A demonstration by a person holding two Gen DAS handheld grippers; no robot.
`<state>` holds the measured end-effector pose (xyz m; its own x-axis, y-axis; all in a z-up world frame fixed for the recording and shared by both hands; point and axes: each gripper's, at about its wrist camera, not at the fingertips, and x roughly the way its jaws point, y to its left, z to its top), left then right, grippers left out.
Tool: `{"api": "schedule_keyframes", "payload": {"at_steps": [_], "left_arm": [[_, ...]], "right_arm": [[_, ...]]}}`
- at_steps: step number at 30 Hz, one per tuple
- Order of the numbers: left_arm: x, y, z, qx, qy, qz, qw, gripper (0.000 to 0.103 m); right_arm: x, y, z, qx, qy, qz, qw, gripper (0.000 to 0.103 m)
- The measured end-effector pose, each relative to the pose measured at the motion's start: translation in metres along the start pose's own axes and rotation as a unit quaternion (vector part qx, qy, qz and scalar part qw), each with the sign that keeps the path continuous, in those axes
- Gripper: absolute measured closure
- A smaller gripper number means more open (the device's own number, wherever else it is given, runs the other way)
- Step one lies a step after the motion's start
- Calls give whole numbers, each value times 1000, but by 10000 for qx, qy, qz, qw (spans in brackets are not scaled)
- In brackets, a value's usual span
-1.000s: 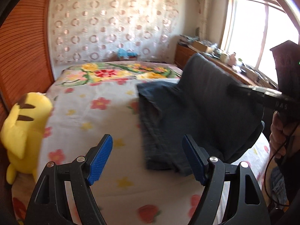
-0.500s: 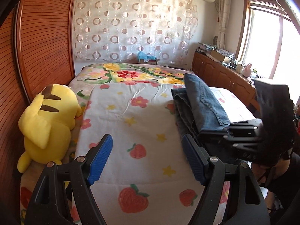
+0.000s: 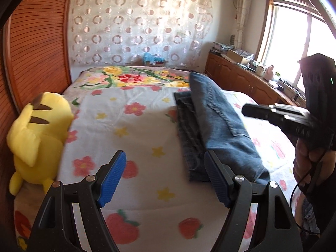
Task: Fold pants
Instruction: 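Open the right gripper and release the folded jeans, then grasp the folded jeans with both grippers and lift them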
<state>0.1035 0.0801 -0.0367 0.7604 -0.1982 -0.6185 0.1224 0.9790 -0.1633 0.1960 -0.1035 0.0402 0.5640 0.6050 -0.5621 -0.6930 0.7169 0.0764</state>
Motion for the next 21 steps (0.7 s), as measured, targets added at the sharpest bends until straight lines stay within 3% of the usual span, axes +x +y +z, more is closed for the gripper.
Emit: {"api": "schedule_keyframes", "payload": {"at_steps": [3, 6, 10, 21], "left_arm": [[12, -15, 5, 56, 74, -219, 9997, 26], [26, -30, 13, 68, 154, -502, 9986, 26], [45, -38, 16, 88, 328, -572, 9978, 26], [81, -32, -6, -232, 886, -695, 9934, 26]], "right_arm": [[-4, -15, 0, 33, -40, -278, 9996, 99], [-2, -17, -3, 7, 29, -573, 9984, 81], [16, -24, 3, 57, 168, -828, 9964, 49], [74, -56, 35, 233, 556, -778, 9951, 36]]}}
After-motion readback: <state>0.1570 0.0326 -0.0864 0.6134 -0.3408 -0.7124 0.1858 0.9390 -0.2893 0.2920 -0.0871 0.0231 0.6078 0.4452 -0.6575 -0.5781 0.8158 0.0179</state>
